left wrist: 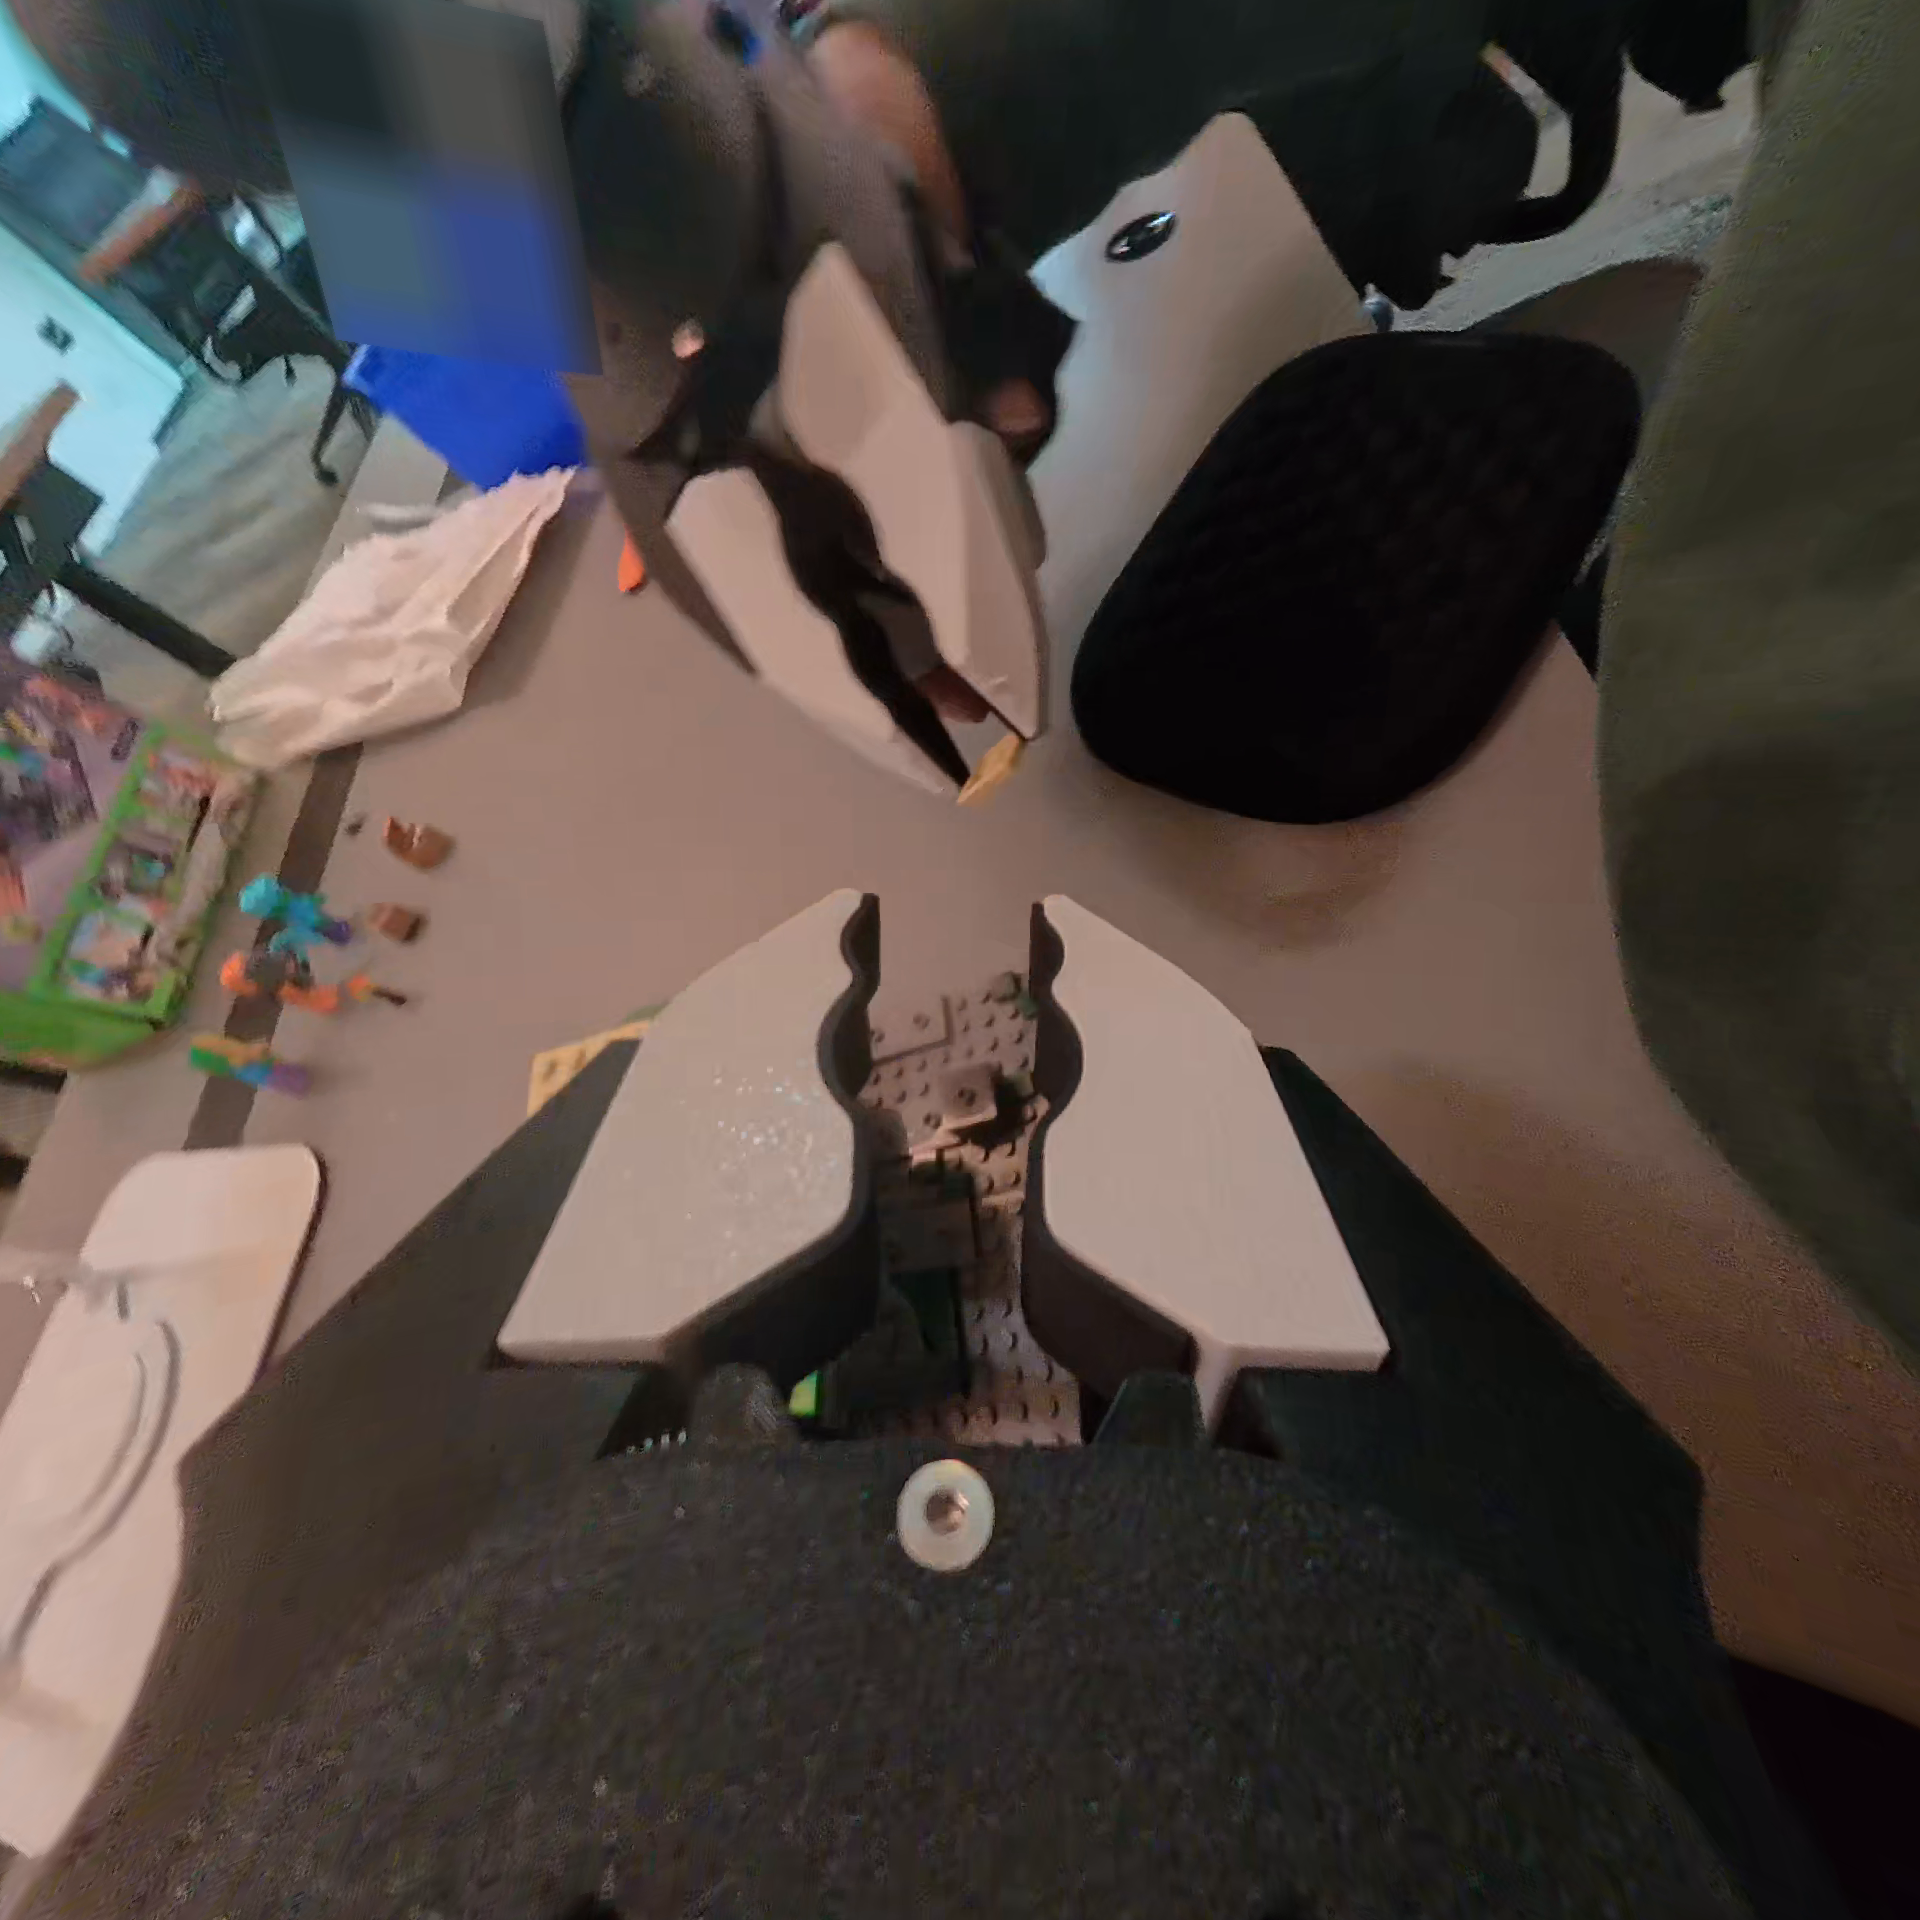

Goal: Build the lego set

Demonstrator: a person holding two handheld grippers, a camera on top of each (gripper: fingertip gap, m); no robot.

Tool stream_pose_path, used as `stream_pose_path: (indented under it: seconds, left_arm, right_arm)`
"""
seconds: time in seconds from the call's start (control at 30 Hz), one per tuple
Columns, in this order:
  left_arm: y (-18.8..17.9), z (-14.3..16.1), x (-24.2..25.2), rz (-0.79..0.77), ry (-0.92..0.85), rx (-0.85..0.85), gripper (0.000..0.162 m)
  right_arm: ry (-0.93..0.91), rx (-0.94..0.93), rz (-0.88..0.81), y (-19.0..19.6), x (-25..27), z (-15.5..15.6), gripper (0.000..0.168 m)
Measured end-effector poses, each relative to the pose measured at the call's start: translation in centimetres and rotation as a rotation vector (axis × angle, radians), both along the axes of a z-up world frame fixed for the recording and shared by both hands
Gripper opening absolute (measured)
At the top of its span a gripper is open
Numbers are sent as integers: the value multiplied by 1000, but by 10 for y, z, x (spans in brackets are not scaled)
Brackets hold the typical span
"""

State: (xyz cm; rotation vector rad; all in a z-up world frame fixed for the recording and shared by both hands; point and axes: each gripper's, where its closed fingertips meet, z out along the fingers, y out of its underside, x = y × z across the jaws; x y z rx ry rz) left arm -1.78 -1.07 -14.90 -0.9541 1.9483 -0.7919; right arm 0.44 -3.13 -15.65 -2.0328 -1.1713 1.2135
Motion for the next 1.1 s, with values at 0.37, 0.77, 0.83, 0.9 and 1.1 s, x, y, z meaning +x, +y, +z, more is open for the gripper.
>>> stream_pose_path:
  seconds: [0.37, 0.77, 0.83, 0.9, 1.1]
  left_arm:
    - [-27, 13, 1, -92, -150, 91, 12]
    - [-32, 12, -1, -72, -191, -22, 5]
    - [-30, 15, -1, -51, -203, -87, 5]
    - [-21, 18, 0, 2, -205, -171, 4]
    - [-1, 20, -3, 92, -159, -413, 4]
  right_arm:
    - [153, -189, 165, -11, -33, 22, 16]
    - [255, -248, 159, -12, -35, 24, 16]
    - [290, -202, 121, -6, -34, 29, 15]
    - [300, -86, 65, 3, -31, 34, 17]
    - [142, 563, -101, 28, -19, 45, 20]
